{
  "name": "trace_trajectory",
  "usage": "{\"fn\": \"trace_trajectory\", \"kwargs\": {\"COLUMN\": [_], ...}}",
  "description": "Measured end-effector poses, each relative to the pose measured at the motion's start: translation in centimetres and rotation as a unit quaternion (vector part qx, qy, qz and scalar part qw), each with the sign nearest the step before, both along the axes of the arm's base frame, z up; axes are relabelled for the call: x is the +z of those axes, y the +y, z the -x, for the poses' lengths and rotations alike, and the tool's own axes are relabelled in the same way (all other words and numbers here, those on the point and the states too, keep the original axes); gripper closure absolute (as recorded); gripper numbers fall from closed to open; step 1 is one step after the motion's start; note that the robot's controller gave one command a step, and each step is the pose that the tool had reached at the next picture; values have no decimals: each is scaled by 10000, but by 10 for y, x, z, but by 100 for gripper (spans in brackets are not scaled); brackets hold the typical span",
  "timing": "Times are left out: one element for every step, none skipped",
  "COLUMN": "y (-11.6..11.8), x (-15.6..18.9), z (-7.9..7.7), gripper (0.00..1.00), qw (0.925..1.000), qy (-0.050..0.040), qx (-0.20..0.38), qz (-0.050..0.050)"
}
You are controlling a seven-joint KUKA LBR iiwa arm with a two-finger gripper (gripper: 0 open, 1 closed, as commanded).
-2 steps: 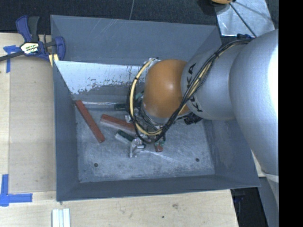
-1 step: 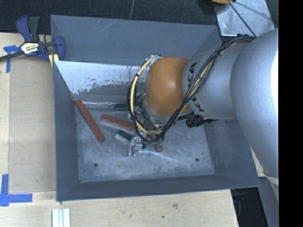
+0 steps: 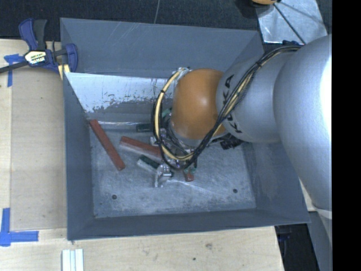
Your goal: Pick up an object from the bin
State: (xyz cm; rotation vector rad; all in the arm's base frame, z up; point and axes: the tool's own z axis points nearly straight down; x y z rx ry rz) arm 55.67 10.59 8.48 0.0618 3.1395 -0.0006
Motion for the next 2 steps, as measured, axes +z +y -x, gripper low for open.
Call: {"fn": "trace_trajectory", "kwargs": {"y": [0,0], "x": [-7,-7], "z": [8,8], "gripper": [100,100], "qw": [9969,9969], "qy": [-120,-120], "qx": [-776,-778], "qz": [-36,-36]}}
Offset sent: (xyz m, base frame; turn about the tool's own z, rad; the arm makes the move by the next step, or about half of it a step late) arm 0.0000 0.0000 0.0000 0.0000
